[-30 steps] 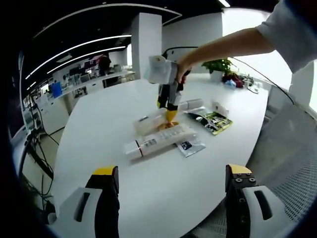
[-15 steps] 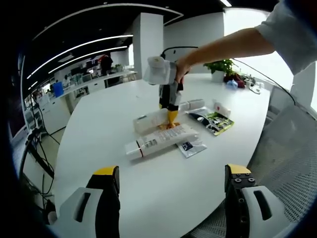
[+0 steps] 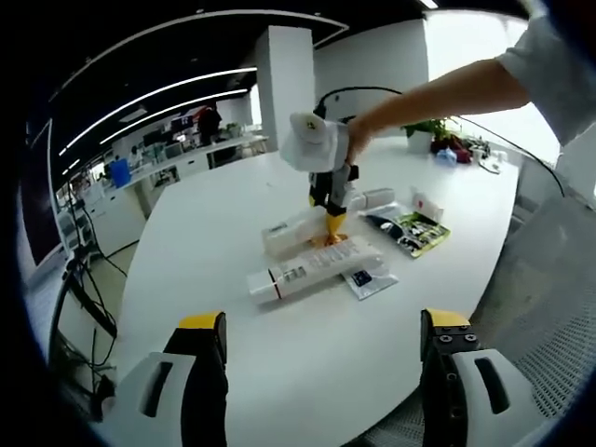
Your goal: Arrange the skincare products in the storage area until every visible bottle or jar stands upright without overlapping.
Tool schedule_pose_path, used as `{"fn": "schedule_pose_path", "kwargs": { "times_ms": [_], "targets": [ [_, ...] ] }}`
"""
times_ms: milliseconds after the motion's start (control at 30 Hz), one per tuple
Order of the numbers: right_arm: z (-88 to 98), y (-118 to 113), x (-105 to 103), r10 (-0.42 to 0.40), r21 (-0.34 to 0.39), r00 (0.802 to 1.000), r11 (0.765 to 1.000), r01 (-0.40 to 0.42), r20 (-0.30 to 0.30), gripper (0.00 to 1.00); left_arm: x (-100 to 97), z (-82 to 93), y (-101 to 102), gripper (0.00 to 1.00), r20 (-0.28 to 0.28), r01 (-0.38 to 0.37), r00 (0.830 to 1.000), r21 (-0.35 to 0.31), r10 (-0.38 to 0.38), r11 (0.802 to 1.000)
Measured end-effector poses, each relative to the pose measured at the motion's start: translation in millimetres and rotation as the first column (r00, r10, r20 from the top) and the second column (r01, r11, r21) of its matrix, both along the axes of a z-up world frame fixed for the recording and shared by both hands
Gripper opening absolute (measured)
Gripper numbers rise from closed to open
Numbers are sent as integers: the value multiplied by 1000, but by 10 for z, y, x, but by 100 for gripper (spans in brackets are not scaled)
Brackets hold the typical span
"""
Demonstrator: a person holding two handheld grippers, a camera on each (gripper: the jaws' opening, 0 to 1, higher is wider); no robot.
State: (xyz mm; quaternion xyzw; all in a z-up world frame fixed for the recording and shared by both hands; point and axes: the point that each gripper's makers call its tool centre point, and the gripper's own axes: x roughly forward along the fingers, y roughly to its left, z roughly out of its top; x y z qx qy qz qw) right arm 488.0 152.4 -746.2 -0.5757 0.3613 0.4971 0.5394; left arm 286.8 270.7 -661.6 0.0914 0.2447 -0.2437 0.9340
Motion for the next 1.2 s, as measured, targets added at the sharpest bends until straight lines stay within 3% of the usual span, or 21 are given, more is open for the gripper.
{"fn": "schedule_pose_path", "kwargs": {
  "times_ms": [167,233,400,567,700,733,867,1000,1167,1200],
  "targets": [
    [146,21,12,111,-42,987,993,-107,112,26,13,40,16,82,16,-28,1000,26,27,999],
    [173,24,-17,120,-41,984,992,-116,132,26,26,37,25,81,23,-35,999,47,34,998],
    [322,51,-78,197,-48,956,980,-191,218,26,122,56,78,78,38,-75,997,67,73,995],
    [468,49,-120,290,-88,903,957,-277,316,26,274,86,83,76,75,-90,994,111,82,990],
    [534,29,-141,335,-114,867,942,-315,370,26,462,116,58,74,138,-89,988,181,65,979],
    [549,31,-144,345,-119,858,938,-325,381,26,496,108,34,73,136,-80,989,194,54,978],
    [617,19,-188,399,-159,811,916,-367,428,26,762,221,-83,72,236,-60,972,236,2,970],
    [634,0,-242,420,-179,795,907,-380,438,26,964,193,-217,68,276,-12,959,278,-68,960],
    [660,10,-286,446,-204,770,895,-398,456,26,1212,77,-599,63,307,129,914,398,-264,908],
    [670,15,-295,449,-202,768,893,-402,456,26,1247,61,-634,61,307,133,912,404,-271,905]
  ]
}}
